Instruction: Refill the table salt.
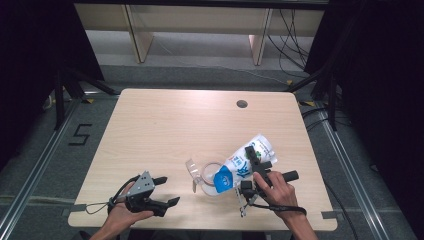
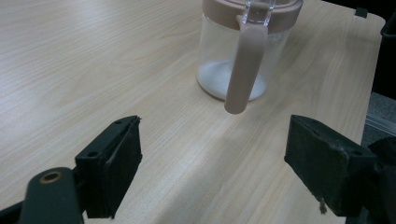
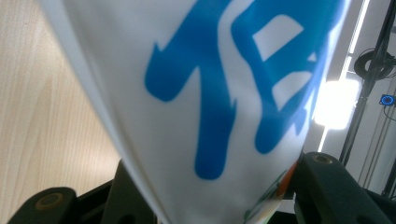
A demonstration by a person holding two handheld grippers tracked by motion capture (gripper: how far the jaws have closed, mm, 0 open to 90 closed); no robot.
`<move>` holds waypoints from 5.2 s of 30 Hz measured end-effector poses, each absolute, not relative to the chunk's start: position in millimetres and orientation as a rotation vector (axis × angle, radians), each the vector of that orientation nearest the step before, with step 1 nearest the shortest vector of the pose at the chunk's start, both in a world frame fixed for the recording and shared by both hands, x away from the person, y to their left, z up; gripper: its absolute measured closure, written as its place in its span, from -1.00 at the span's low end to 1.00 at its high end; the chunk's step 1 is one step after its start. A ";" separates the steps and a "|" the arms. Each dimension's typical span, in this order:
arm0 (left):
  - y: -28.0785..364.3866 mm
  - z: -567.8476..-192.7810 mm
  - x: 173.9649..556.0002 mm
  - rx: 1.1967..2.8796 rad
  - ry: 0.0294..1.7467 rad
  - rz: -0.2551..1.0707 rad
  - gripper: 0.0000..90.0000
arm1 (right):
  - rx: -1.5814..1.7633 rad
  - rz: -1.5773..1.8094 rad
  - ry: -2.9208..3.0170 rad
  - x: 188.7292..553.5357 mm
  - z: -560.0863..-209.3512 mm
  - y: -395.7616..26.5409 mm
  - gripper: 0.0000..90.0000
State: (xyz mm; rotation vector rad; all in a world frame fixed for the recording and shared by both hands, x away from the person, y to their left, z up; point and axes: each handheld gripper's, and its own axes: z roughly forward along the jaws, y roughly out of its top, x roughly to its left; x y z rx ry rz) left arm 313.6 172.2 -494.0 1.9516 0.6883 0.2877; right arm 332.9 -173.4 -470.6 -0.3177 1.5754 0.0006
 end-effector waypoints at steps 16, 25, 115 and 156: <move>171.9 -493.9 313.9 1.972 0.676 0.293 -0.60 | -0.321 -0.011 1.583 332.6 -469.1 -173.2 0.28; 170.0 -495.2 312.4 1.949 0.707 0.265 -0.60 | -0.332 0.012 1.571 333.6 -469.8 -172.0 0.31; 170.8 -494.2 313.3 1.971 0.678 0.291 -0.60 | -0.272 0.052 1.626 333.2 -467.6 -172.5 0.45; 169.7 -495.3 313.7 1.959 0.678 0.280 -0.60 | -0.262 0.045 1.642 334.9 -465.8 -171.7 0.49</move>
